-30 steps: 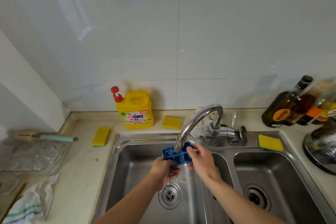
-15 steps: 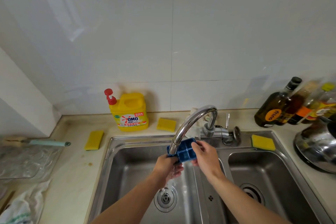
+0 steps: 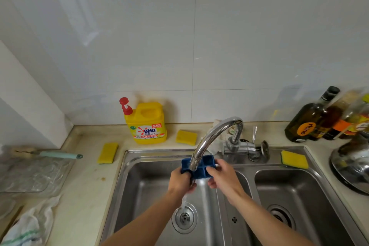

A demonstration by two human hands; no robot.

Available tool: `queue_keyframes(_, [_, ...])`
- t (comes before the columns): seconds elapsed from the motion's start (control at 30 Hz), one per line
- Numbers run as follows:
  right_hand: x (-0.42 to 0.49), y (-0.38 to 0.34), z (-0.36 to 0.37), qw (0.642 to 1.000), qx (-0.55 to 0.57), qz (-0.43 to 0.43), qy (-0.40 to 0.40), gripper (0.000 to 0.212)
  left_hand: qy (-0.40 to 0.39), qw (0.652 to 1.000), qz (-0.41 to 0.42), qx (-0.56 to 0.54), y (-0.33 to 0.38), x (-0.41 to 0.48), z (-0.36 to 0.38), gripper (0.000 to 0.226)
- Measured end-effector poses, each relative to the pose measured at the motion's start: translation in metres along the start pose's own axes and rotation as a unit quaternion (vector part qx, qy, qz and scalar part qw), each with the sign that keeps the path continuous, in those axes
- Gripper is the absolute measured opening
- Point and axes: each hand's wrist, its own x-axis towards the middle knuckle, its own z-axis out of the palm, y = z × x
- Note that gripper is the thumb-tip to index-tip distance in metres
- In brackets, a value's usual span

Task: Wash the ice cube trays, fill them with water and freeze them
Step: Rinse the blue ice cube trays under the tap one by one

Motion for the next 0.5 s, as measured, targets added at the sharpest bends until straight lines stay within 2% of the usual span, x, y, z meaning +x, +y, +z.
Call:
queue_keyframes(0.13, [0.0, 0.006, 0.006, 0.998, 0.014, 0.049, -0.035, 0.031, 0.041, 0.995, 0.059, 0.063, 0.003, 0.0, -0.009, 0.015])
queue_keyframes(0.3, [0.006, 0.009, 0.026, 0.988, 0.102, 0.113, -0.002, 0.027, 0.094, 0.977, 0.143, 0.124, 0.008, -0.006, -0.013, 0.009])
queue_keyframes(0.4, [0.008, 0.009, 0.04, 0.983, 0.121, 0.14, -0.004, 0.025, 0.118, 0.968, 0.159, 0.154, 0.009, -0.009, -0.021, 0.01])
queue_keyframes(0.5, [0.004, 0.007, 0.052, 0.973, 0.151, 0.175, -0.015, 0.014, 0.136, 0.962, 0.167, 0.166, 0.008, -0.012, -0.028, 0.011])
